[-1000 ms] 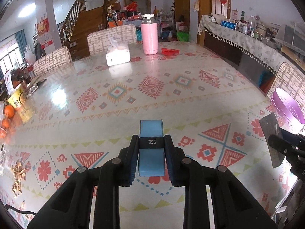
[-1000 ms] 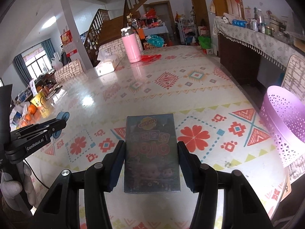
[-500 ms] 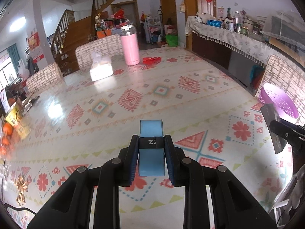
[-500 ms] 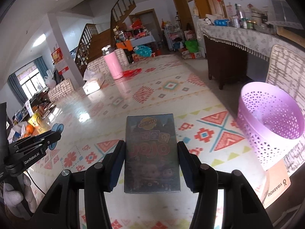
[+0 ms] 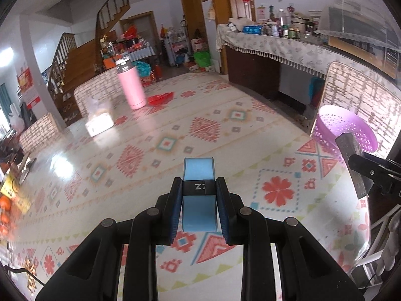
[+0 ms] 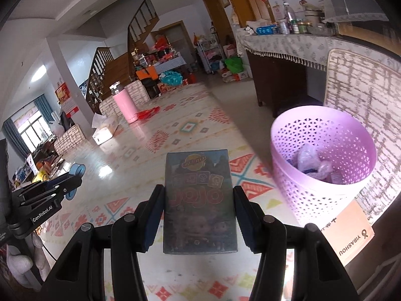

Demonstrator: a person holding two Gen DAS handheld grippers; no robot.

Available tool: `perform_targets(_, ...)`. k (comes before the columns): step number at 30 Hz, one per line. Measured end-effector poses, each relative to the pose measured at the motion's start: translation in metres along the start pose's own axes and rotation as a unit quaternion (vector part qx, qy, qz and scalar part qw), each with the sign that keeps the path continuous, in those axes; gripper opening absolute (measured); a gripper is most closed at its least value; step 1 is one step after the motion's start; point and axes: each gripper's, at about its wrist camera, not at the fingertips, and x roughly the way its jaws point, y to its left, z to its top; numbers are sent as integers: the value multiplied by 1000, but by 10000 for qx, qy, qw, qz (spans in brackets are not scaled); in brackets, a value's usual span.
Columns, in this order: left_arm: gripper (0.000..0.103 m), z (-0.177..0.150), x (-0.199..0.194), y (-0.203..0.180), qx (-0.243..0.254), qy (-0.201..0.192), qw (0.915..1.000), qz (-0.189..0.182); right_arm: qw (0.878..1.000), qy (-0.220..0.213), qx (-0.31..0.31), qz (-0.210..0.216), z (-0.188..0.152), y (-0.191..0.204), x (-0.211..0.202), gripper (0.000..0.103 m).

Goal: Collect trash
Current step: 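Carry both held boxes over the lilac wastebasket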

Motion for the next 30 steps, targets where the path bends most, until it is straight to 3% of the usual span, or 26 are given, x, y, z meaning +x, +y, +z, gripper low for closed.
perform_targets(11,26,6,1,-29,232,16,9997,-98,9999,7,94,74,-4,-16,-8,59)
perform_targets(30,26,8,-1,-41,319,-22,9992,-224,9999,-22,128,87,-4,-19,-13,59)
